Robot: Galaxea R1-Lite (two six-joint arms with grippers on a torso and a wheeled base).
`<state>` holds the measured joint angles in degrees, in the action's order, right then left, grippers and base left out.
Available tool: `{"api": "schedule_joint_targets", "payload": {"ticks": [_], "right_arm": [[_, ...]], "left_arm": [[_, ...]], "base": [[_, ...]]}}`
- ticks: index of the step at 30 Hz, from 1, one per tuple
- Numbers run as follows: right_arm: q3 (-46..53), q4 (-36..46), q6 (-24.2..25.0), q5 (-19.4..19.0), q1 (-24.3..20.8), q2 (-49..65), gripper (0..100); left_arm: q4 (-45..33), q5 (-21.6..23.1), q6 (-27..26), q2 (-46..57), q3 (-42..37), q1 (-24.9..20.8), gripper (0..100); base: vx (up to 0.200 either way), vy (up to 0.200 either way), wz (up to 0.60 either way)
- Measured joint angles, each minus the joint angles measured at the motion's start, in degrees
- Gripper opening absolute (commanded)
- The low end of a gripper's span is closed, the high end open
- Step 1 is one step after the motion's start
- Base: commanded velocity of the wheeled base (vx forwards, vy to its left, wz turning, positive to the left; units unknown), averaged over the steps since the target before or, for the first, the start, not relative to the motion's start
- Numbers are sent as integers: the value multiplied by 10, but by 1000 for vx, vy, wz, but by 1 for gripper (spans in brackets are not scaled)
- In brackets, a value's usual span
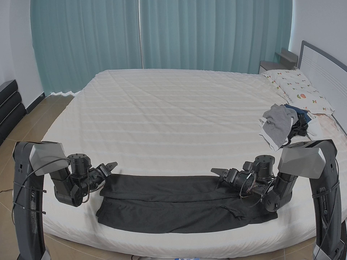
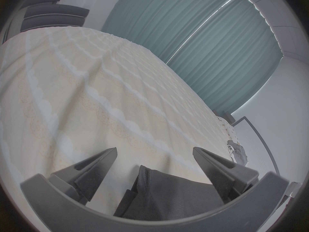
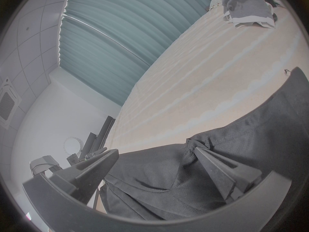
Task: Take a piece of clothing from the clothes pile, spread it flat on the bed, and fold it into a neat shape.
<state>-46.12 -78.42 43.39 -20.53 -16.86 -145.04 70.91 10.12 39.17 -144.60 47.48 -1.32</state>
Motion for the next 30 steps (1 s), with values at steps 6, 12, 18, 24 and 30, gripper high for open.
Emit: {"api": "schedule_joint_targets", "payload": {"ticks": [6, 12, 18, 24, 30], "right_arm": [[-11, -1, 9, 0, 1, -9, 100], [-11, -20, 11, 5, 1, -13, 100], [10, -63, 9, 7, 16, -4, 100], [64, -73, -31, 5, 72, 34, 100], [87, -54, -110, 4, 130, 44, 100]], "left_arm": [[0, 0, 0, 0, 0, 0, 100], [0, 0, 0, 0, 0, 0, 100], [-5, 0, 0, 0, 0, 0, 100], [-6, 0, 1, 0, 0, 0, 100], [-6, 0, 1, 1, -2, 0, 100]], "base": [[0, 0, 0], [0, 0, 0], [0, 0, 0], [0, 0, 0], [0, 0, 0]]}}
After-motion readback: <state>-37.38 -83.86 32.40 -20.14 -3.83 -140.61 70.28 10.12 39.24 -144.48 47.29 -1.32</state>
